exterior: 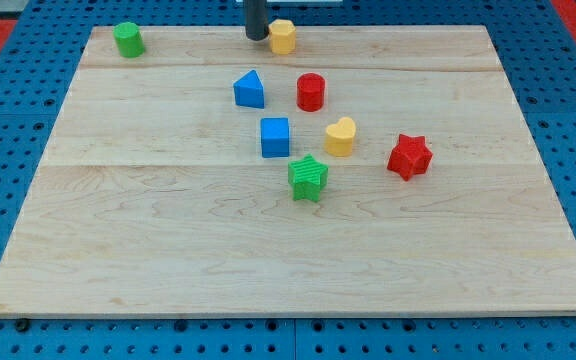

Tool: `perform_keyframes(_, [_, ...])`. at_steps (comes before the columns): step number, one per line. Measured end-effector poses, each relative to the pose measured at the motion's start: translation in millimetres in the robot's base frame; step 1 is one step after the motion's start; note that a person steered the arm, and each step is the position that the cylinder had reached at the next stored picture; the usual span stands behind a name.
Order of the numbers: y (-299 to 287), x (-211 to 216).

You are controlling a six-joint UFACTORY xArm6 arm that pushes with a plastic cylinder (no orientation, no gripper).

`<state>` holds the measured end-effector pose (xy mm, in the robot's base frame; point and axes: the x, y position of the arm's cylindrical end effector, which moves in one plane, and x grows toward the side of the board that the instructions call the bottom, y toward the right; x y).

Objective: Slide blue cube towards top right

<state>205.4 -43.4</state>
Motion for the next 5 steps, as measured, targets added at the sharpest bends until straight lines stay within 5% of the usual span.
perform_keyframes(3, [-49.9,47.5])
perform_keyframes(5, [-83.2,152.6])
